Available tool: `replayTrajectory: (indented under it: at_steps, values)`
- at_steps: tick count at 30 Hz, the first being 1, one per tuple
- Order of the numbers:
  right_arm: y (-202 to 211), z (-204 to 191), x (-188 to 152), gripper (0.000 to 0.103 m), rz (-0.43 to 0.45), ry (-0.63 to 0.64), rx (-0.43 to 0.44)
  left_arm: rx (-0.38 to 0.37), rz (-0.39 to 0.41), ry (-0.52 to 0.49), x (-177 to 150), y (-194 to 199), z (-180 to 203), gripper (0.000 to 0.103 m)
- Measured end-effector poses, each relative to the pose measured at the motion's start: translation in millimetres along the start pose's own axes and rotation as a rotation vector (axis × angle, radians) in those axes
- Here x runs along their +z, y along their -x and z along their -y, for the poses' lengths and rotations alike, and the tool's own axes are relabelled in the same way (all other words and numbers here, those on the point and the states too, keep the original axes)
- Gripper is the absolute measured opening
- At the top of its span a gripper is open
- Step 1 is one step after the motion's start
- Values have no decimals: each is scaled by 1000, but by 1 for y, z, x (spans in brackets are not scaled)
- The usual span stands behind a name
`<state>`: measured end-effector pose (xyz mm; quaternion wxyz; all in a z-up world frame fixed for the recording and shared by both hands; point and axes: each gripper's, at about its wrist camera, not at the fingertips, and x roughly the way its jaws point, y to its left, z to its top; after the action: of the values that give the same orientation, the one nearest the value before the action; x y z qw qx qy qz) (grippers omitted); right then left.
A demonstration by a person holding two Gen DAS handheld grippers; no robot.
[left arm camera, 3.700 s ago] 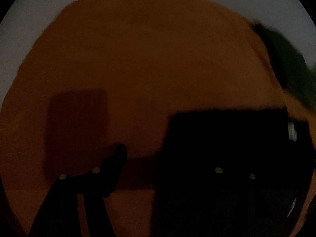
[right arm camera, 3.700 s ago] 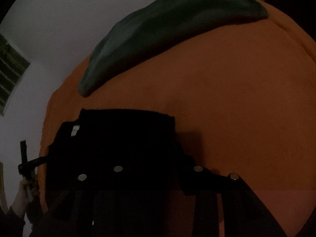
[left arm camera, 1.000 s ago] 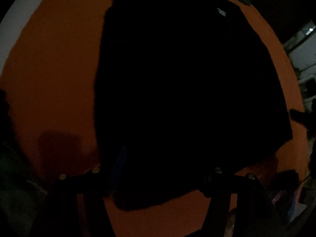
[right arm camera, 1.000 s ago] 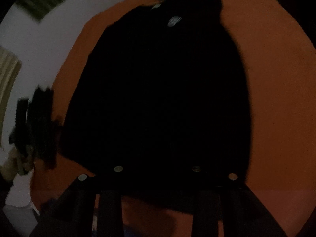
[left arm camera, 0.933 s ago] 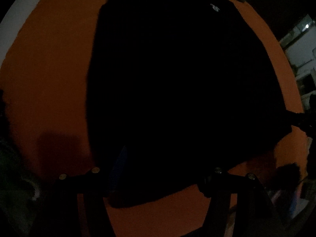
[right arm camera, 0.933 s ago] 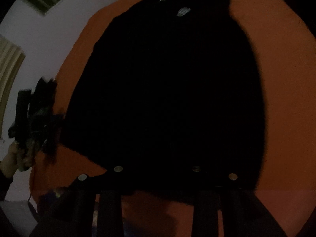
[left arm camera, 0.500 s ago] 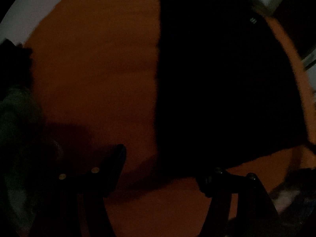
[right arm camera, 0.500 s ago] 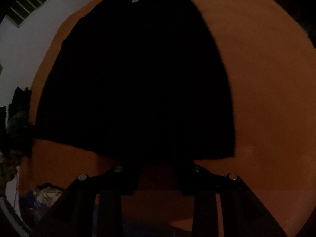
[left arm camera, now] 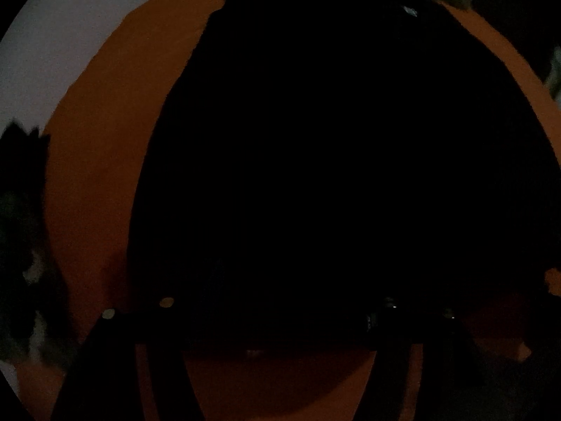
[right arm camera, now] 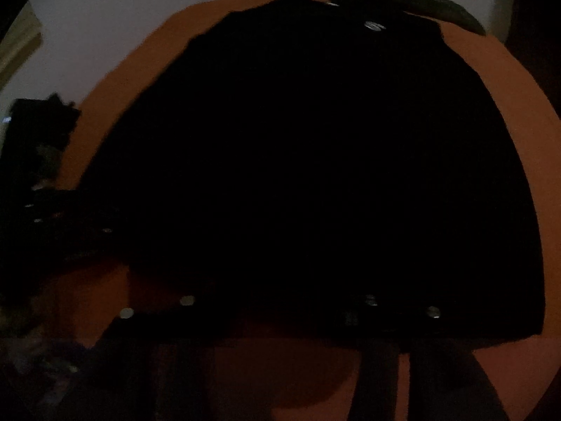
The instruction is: Fold clothes
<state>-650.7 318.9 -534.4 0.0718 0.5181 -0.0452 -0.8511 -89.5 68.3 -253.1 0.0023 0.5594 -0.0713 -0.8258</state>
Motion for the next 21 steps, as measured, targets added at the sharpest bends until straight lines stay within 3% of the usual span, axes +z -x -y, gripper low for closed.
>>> replayTrajectory:
  at_steps: [3, 6, 8, 11, 15, 19, 21]
  values:
    - [-1, 12, -17, 57, 38, -34, 33, -15, 21, 33, -9, -1, -8, 76]
    - [2, 8, -27, 62, 67, 10, 14, 20, 65, -66, -17, 1, -3, 77]
    - [1, -3, -32, 75, 69, 67, -12, 17, 73, -69, -17, 6, -5, 77]
    - [-1, -12, -32, 86, 51, 111, -46, -12, 63, -24, -11, 12, -10, 77]
    - [-2, -14, -32, 86, 41, 112, -56, -53, 68, -23, -7, 23, -9, 77]
    - [17, 6, -35, 86, 70, -14, 34, 50, 69, -109, -3, 24, -3, 77]
    - [24, 17, -41, 84, 63, -49, 24, 23, 48, -59, -5, 23, -17, 77]
